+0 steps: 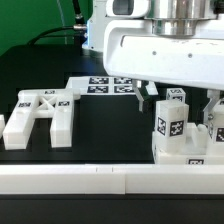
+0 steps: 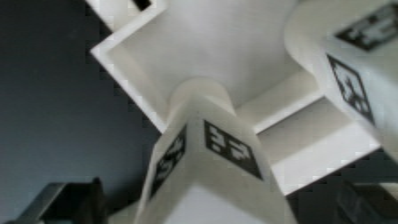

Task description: Assemble chair

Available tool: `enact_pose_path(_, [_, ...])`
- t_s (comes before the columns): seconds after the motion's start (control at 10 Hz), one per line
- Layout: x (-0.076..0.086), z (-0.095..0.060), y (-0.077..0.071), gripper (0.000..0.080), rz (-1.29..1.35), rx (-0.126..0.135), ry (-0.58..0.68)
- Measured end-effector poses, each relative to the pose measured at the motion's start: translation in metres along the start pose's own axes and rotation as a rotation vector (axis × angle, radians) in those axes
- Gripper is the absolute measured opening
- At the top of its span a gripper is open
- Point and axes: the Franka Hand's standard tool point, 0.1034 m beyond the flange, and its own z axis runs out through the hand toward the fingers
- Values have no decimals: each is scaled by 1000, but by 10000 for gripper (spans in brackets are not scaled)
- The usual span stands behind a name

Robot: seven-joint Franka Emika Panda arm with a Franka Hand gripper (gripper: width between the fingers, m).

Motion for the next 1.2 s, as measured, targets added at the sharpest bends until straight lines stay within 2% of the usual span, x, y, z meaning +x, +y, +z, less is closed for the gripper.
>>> enact_pose_path(0.8, [2, 0, 3, 648, -425, -9, 2])
enact_pose_path(1.1, [3, 0, 5, 648, -623, -29, 5])
enact_pose_path(1.2, [4, 0, 6, 562, -705, -37, 5])
